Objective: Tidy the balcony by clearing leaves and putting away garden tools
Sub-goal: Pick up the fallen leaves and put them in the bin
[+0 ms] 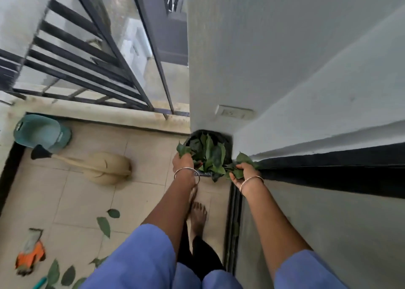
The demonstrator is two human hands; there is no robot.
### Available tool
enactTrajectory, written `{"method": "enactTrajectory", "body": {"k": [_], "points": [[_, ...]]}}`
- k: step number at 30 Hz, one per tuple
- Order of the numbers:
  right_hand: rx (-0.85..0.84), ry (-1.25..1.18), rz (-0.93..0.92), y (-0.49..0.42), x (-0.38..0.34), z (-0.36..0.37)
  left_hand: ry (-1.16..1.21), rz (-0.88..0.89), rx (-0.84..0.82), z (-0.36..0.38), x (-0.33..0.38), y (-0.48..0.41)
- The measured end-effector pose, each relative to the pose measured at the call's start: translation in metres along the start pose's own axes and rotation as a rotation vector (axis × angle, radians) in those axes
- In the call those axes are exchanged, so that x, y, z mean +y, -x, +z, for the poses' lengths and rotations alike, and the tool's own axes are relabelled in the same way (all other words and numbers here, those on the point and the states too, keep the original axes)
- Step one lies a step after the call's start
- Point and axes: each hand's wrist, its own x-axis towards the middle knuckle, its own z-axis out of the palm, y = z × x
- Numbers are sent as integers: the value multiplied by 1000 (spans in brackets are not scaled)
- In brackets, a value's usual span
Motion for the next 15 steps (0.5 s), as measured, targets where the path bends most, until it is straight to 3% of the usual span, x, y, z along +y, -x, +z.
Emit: {"method": "enactTrajectory", "body": {"k": [6,10,15], "points": [[8,123,3,-89,21,17,-181,-13,-66,29,-74,-126],[3,163,9,-144,32,38,-223,5,-84,44,-77,-144],[67,270,-104,-208,44,66,-348,71,-86,52,-125,-226]]}}
